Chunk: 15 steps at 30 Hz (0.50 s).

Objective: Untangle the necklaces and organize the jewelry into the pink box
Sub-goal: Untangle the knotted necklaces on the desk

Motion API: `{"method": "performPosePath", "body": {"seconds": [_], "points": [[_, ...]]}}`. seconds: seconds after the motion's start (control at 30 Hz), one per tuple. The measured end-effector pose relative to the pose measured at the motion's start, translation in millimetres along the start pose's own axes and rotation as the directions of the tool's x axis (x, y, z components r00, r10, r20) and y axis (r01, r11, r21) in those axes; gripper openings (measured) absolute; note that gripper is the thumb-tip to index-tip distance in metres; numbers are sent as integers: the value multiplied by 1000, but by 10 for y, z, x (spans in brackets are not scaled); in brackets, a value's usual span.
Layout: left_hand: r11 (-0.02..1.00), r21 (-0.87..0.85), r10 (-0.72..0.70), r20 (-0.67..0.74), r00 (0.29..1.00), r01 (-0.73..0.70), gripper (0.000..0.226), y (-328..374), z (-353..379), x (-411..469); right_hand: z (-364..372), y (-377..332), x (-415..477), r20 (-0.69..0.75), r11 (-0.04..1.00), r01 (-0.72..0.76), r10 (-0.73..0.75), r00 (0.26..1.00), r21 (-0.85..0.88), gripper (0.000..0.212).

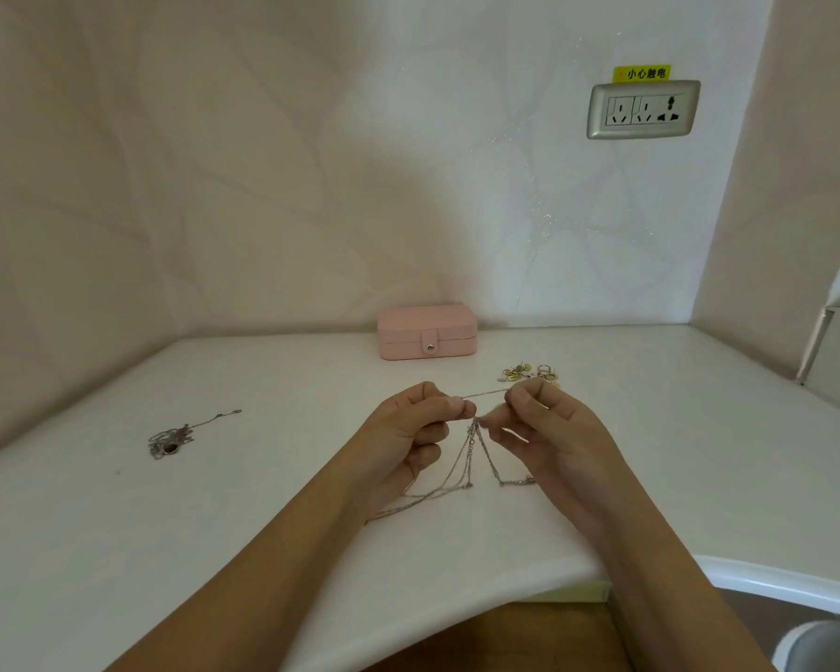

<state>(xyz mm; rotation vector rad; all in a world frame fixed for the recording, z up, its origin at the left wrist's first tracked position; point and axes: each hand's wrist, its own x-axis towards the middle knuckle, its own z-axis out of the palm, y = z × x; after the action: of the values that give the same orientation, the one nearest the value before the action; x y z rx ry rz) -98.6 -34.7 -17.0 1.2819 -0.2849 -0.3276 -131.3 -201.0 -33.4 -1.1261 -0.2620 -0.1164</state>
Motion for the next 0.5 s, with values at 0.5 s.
{"method": "performPosePath", "body": {"seconds": [0.5], "points": [[959, 261, 138, -96, 986, -109, 12, -7, -12, 25, -99, -68, 100, 18, 797, -58, 86, 996, -601, 6]]}}
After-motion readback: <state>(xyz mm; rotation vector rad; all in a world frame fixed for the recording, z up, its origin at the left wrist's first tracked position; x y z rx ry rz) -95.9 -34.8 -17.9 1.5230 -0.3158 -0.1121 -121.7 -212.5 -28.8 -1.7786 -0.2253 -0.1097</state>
